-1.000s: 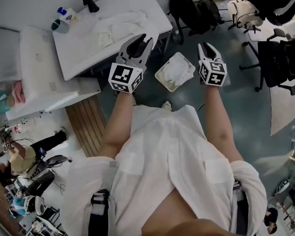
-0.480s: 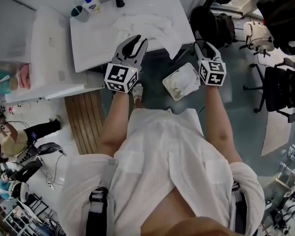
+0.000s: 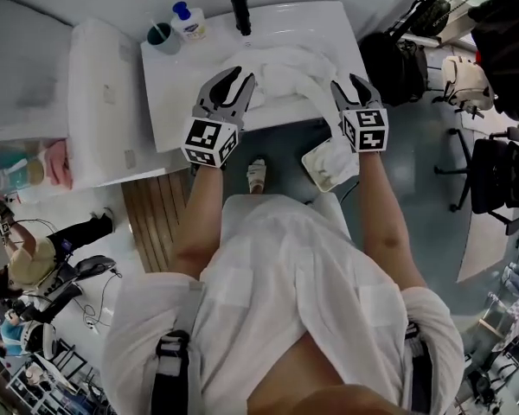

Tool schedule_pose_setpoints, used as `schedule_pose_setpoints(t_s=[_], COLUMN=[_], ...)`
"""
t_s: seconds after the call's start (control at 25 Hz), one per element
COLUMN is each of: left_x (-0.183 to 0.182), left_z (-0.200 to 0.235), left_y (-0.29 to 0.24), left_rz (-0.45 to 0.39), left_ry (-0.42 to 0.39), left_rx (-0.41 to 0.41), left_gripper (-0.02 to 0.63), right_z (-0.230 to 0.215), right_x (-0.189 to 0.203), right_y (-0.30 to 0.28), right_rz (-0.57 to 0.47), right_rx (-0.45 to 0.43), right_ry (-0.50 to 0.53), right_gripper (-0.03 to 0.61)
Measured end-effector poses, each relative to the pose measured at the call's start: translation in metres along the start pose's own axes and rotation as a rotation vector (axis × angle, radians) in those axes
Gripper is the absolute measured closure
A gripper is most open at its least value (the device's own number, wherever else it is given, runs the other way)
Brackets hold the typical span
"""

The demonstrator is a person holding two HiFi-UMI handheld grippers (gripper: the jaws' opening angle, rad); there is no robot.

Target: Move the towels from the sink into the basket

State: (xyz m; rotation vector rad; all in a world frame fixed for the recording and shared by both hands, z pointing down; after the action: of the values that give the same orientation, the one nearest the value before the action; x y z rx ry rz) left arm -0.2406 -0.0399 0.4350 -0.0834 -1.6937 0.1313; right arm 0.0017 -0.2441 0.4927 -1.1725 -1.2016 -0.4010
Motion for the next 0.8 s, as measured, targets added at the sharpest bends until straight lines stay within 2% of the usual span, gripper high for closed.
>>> schedule_pose_setpoints(t_s=[0.4,0.6,0.8], left_x=[0.031,0.046,0.060], left_z=[0.076,0.100,0.109], left_y=[-0.012,-0.017,-0.022], left_rz=[0.044,0.060,0.072], left_ry=[0.007,0.017,0.031], left_rx=[0.006,0.000,0.002], left_gripper=[0.512,0.512,0.506], right_z=[0.044,0.057,0.065], right_x=[-0.012,-0.005,0.020], right_y=[-0.101,-0.144,-0.182], right_rz=[0.080,0.165,0.316], right_rx=[-0.095,-0.147,-0.212], right_ry=[0.051,0.145,0.276], right_gripper=[0.335,0.322,0.304])
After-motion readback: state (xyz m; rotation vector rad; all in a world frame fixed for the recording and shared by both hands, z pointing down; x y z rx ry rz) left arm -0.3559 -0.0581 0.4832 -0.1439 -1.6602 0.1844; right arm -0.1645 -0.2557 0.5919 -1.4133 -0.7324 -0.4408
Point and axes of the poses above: the fingertips, and each gripper's own axes: y backward along the fingers, z to its left, x out of its underside, the point moved 10 cm from there along y, backward along the fingers, and after that the axes turned 10 degrees about -y, right-handed, at the moved point
